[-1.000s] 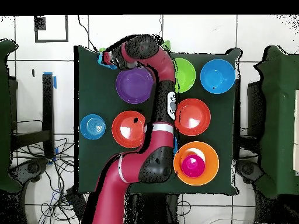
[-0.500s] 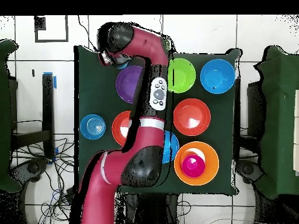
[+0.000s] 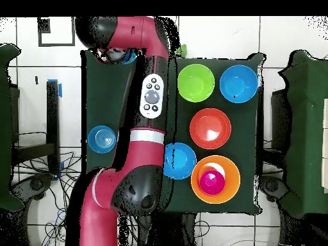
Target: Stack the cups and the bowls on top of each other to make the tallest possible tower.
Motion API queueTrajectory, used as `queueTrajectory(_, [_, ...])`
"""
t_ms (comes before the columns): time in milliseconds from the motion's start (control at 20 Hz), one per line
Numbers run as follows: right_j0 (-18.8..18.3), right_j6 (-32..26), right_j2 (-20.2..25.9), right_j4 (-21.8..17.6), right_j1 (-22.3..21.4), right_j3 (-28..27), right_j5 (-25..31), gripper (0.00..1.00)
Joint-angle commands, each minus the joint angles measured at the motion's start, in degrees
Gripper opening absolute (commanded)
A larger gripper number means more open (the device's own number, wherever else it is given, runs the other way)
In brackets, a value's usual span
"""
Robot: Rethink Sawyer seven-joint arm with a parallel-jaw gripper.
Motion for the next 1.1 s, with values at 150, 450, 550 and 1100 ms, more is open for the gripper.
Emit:
queueTrajectory(150, [0.51,10.78,4.97,-6.46,-6.91,11.99,-5.01,0.00])
queueTrajectory(450, [1.67,3.28,10.27,-10.80,-13.98,24.28,-8.21,0.00])
queueTrajectory(550, [2.42,-0.08,11.65,-12.98,-16.50,29.43,-10.45,0.00])
queueTrajectory(1100, [4.71,-4.20,15.73,-20.47,-24.08,46.06,-13.47,0.00])
